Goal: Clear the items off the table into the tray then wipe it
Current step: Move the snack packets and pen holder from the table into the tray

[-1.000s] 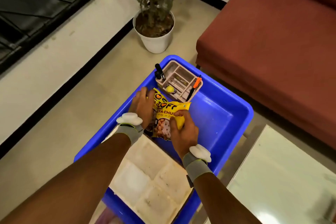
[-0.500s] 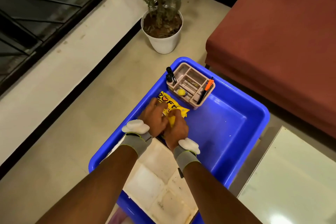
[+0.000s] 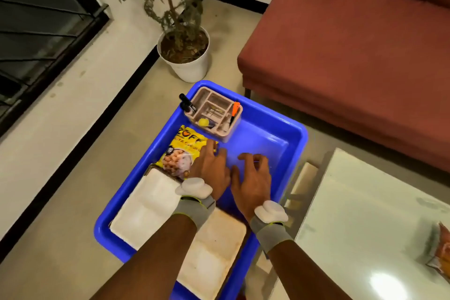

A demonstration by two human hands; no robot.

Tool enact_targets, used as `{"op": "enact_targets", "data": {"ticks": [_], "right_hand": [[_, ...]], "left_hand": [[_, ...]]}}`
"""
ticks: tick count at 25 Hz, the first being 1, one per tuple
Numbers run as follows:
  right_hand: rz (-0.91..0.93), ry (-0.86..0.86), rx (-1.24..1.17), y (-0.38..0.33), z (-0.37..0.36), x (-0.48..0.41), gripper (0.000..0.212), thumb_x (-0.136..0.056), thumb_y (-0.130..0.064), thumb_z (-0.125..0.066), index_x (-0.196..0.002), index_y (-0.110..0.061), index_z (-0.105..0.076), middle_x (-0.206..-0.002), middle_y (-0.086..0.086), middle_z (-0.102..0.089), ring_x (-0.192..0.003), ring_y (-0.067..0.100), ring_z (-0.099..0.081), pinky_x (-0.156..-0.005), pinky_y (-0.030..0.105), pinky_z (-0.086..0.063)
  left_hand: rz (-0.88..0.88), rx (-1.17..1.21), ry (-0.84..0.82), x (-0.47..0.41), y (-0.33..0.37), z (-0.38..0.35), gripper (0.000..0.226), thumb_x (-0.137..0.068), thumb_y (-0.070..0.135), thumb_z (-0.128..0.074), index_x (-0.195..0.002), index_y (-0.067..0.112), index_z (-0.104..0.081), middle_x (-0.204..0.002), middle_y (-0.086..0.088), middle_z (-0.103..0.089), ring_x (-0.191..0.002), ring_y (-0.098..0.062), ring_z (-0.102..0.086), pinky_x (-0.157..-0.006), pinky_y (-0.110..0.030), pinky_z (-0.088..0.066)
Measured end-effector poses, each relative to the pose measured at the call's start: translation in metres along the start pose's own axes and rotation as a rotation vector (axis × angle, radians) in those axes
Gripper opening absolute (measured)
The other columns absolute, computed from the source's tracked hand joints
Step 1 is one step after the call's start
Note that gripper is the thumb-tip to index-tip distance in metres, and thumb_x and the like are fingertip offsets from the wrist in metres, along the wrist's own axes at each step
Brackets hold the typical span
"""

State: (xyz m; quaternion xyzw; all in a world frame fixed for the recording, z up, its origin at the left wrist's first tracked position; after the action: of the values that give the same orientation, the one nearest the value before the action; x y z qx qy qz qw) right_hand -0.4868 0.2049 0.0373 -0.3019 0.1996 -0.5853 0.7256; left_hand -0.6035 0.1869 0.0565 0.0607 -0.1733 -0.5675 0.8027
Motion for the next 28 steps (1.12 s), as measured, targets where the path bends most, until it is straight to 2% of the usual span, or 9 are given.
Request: {"op": "enact_targets", "data": {"ticks": [2,4,9,12,18,22,24,26,28], "right_hand": [[-0.024,0.077,0.072,0.047,0.053,0.010,0.028,-0.087,-0.035,-0.051,-0.111,-0.020,-0.054,-0.116,0.010,-0.050,-0.098,0.030,-0.056,-0.079,0.042,-0.050],[-0.058,0.098,0.105,0.086,0.089,0.016,0.029,-0.086,-0.034,-0.050,-0.111,-0.020,-0.054,-0.116,0.010,-0.051,-0.099,0.031,-0.055,-0.080,0.041,-0.048],[-0.288,0.205,0.180,0.230,0.212,0.075,0.026,-0.087,-0.027,-0.055,-0.113,-0.022,-0.053,-0.117,0.005,-0.047,-0.098,0.024,-0.052,-0.080,0.035,-0.038],[-0.409,0.255,0.250,0.319,0.281,0.125,0.028,-0.085,-0.026,-0.055,-0.112,-0.020,-0.052,-0.115,0.007,-0.049,-0.099,0.027,-0.053,-0.082,0.039,-0.041],[-0.646,0.186,0.334,0.486,0.375,0.218,0.037,-0.086,-0.026,-0.053,-0.122,-0.017,-0.047,-0.123,0.010,-0.045,-0.110,0.031,-0.048,-0.087,0.040,-0.038],[-0.768,0.046,0.419,0.598,0.413,0.246,0.064,-0.086,-0.037,-0.055,-0.140,-0.014,-0.030,-0.143,0.017,-0.033,-0.129,0.035,-0.035,-0.103,0.045,-0.033],[-0.780,-0.004,0.468,0.637,0.431,0.245,0.080,-0.082,-0.044,-0.061,-0.144,-0.015,-0.021,-0.148,0.018,-0.024,-0.133,0.036,-0.029,-0.107,0.046,-0.029],[-0.775,-0.023,0.505,0.664,0.450,0.239,0.090,-0.073,-0.046,-0.071,-0.142,-0.019,-0.022,-0.147,0.017,-0.024,-0.132,0.036,-0.029,-0.107,0.047,-0.028],[-0.779,-0.084,0.506,0.695,0.457,0.228,0.102,-0.062,-0.049,-0.079,-0.142,-0.024,-0.020,-0.146,0.017,-0.023,-0.133,0.037,-0.027,-0.108,0.048,-0.027]], "left_hand": [[-0.137,0.024,0.003,0.006,0.069,-0.011,0.025,-0.085,0.018,-0.053,-0.107,0.007,-0.057,-0.130,-0.014,-0.043,-0.108,-0.035,-0.051,-0.076,-0.043,-0.050],[-0.180,0.050,-0.023,0.009,0.115,-0.028,0.023,-0.085,0.019,-0.052,-0.105,0.008,-0.057,-0.127,-0.013,-0.043,-0.104,-0.035,-0.052,-0.072,-0.042,-0.048],[-0.343,0.066,-0.194,0.046,0.281,-0.111,0.031,-0.084,0.017,-0.051,-0.113,0.007,-0.054,-0.124,-0.013,-0.040,-0.103,-0.034,-0.052,-0.080,-0.043,-0.049],[-0.438,0.009,-0.322,0.086,0.374,-0.167,0.034,-0.088,0.020,-0.049,-0.119,0.008,-0.049,-0.129,-0.011,-0.035,-0.107,-0.033,-0.051,-0.080,-0.040,-0.048],[-0.564,-0.090,-0.461,0.157,0.515,-0.271,0.045,-0.087,0.030,-0.050,-0.127,0.010,-0.040,-0.131,-0.013,-0.033,-0.107,-0.034,-0.050,-0.084,-0.041,-0.047],[-0.494,-0.118,-0.491,0.161,0.555,-0.330,0.063,-0.087,0.036,-0.054,-0.144,0.028,-0.027,-0.146,-0.013,-0.025,-0.124,-0.039,-0.039,-0.100,-0.047,-0.040],[-0.431,-0.188,-0.544,0.156,0.554,-0.355,0.071,-0.089,0.043,-0.053,-0.148,0.037,-0.013,-0.156,-0.015,-0.004,-0.139,-0.043,-0.018,-0.112,-0.051,-0.025],[-0.375,-0.224,-0.581,0.148,0.547,-0.376,0.074,-0.088,0.047,-0.055,-0.147,0.043,-0.010,-0.156,-0.016,0.013,-0.143,-0.045,-0.002,-0.115,-0.054,-0.016],[-0.323,-0.261,-0.574,0.137,0.539,-0.400,0.075,-0.084,0.051,-0.058,-0.145,0.047,-0.015,-0.155,-0.015,0.016,-0.141,-0.049,-0.006,-0.113,-0.056,-0.019]]}}
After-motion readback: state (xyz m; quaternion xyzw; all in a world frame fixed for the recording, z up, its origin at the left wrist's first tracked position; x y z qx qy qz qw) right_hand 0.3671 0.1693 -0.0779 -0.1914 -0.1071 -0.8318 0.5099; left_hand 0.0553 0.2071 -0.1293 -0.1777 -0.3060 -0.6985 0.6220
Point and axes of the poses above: each hand's wrist, its own x-axis away from the middle knuckle, its own z-axis out of the back of the hand, y = z × x, the point moved 8 cm from there along -x, towards the middle knuckle
